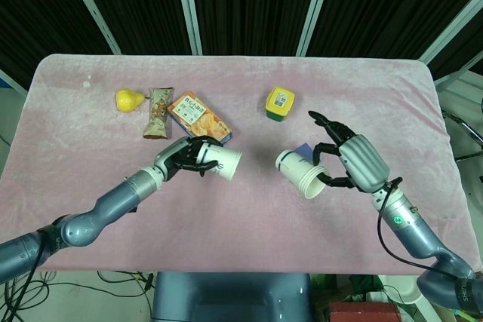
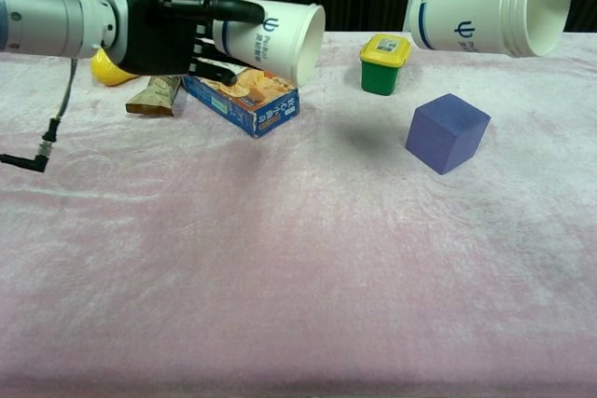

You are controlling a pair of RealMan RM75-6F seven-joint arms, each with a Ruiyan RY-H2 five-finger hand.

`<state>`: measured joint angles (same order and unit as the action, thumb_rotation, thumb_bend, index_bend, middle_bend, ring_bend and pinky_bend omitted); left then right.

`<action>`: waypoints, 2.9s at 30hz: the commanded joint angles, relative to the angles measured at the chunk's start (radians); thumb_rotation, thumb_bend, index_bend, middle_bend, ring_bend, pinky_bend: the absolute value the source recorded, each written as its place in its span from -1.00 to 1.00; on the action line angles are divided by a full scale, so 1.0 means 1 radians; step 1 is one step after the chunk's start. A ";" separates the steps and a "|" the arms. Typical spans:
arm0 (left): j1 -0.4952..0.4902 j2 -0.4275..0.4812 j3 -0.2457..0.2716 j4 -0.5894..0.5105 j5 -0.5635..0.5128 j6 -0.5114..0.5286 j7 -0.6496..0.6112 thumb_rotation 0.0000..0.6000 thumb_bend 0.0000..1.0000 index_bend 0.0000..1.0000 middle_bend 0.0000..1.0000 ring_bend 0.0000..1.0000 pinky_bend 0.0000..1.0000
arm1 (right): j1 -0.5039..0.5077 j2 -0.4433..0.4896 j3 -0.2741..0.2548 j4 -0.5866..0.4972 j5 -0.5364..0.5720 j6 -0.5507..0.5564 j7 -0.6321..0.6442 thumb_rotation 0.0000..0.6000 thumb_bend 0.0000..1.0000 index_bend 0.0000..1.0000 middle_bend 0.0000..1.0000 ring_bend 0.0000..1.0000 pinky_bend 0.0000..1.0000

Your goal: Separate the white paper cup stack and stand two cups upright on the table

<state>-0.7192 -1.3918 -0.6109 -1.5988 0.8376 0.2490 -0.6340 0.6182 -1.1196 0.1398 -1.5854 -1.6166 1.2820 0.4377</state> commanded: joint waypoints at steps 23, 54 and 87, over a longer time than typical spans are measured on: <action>-0.075 0.001 0.486 0.026 0.081 0.645 0.946 1.00 -0.18 0.03 -0.02 -0.24 0.21 | 0.242 0.282 -0.121 -0.113 0.332 -0.845 -0.241 1.00 -0.20 0.71 -1.00 -0.73 -0.65; -0.087 -0.023 0.497 0.059 0.070 0.591 0.947 1.00 -0.42 -0.46 -0.43 -0.61 -0.04 | 0.475 0.178 -0.305 -0.053 0.743 -0.979 -0.457 1.00 -0.22 -0.13 -1.00 -0.76 -0.65; -0.074 0.016 0.469 0.021 0.086 0.619 0.903 1.00 -0.44 -0.48 -0.47 -0.61 -0.05 | 0.399 0.271 -0.328 -0.214 0.689 -0.852 -0.494 1.00 -0.41 -0.34 -1.00 -0.79 -0.65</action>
<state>-0.7934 -1.3764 -0.1412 -1.5771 0.9243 0.8679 0.2694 1.0245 -0.8532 -0.1897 -1.7923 -0.9202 0.4227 -0.0563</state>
